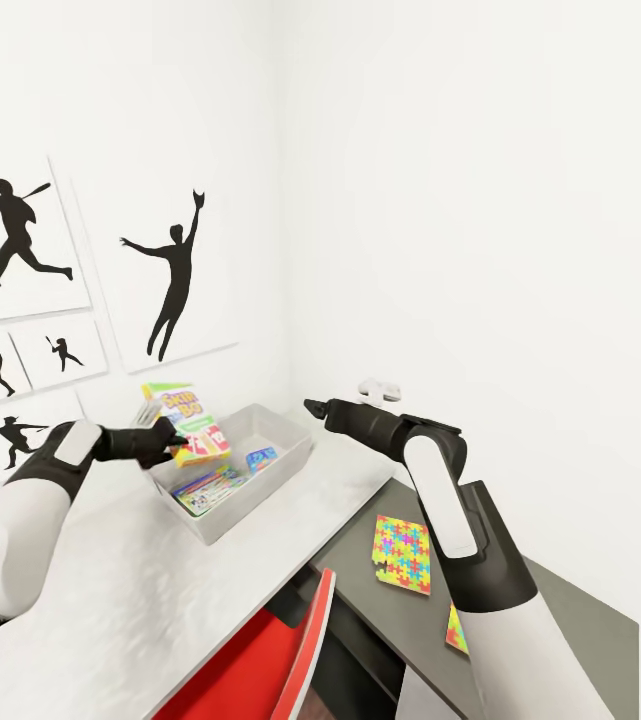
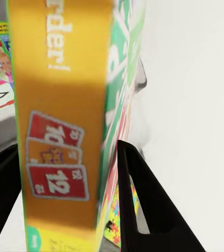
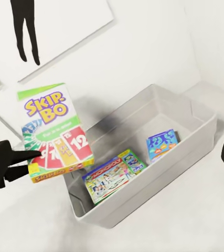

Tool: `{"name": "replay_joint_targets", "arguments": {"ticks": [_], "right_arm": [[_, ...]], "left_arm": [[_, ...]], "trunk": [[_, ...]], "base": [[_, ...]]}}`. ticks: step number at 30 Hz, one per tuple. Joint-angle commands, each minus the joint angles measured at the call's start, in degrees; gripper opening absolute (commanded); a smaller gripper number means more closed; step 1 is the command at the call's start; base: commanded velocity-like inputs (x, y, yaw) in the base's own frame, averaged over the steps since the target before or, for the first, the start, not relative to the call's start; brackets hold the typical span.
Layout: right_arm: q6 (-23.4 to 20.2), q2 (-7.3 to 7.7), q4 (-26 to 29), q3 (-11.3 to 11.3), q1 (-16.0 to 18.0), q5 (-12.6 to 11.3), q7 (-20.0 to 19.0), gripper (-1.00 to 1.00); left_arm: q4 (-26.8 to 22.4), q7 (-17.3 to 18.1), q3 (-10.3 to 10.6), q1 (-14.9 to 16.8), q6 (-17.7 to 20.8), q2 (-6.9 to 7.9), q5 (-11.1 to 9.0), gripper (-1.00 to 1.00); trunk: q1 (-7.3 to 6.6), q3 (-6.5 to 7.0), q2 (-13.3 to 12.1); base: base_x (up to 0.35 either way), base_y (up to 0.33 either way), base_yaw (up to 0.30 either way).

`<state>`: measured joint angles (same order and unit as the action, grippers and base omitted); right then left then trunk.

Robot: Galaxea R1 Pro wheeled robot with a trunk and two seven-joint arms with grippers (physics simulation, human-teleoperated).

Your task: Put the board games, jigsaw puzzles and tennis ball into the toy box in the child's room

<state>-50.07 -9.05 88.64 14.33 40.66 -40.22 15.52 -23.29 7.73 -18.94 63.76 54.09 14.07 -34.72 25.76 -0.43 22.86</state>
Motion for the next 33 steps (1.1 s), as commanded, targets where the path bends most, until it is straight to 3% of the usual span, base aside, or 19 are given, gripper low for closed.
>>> {"name": "replay_joint_targets", "arguments": {"ticks": [1,6,12,16,21,25,29,33], "right_arm": [[-0.1,-0.02,0.0,0.0,0.0,-0.6,0.6,1.00],[-0.1,-0.05,0.2,0.1,0.0,-0.6,0.6,1.00],[-0.2,-0.09,0.4,0.2,0.0,-0.6,0.6,1.00],[-0.2,-0.09,0.5,0.2,-0.1,-0.6,0.6,1.00],[-0.2,-0.09,0.7,0.3,-0.1,-0.5,0.6,1.00],[-0.2,-0.15,0.7,0.3,-0.1,-0.5,0.6,1.00],[-0.2,-0.22,0.7,0.3,-0.1,-0.5,0.6,1.00],[-0.2,-0.26,0.7,0.3,-0.1,-0.4,0.6,1.00]], "left_arm": [[0.0,0.5,0.6,0.0,0.8,0.01,0.5,-1.00],[0.0,2.0,6.1,0.1,1.5,0.23,0.6,-1.00],[-0.1,9.8,15.6,0.9,1.6,0.90,1.2,-1.00],[-0.1,11.1,19.0,3.2,1.5,1.77,2.2,-1.00],[-0.2,11.3,20.2,4.8,1.0,1.84,4.3,-1.00],[-0.2,11.3,20.3,5.0,-1.0,1.83,7.7,-1.00],[-0.2,11.0,20.2,5.0,-6.5,1.71,8.8,-1.00],[0.2,10.6,20.0,5.0,-13.0,1.04,8.4,-1.00]], "trunk": [[0.03,-0.04,0.1],[0.03,-0.04,0.1],[0.03,-0.04,0.1],[0.03,-0.04,0.1],[0.03,-0.04,0.1],[0.03,-0.04,0.1],[0.03,-0.04,0.1],[0.03,-0.04,0.1]], "base": [[0.000,0.000,0.000],[0.000,0.000,0.000],[0.000,0.000,0.000],[0.000,0.000,0.000],[0.000,0.000,0.000],[0.000,0.000,0.000],[0.000,0.000,0.000],[0.000,0.000,0.000]]}}
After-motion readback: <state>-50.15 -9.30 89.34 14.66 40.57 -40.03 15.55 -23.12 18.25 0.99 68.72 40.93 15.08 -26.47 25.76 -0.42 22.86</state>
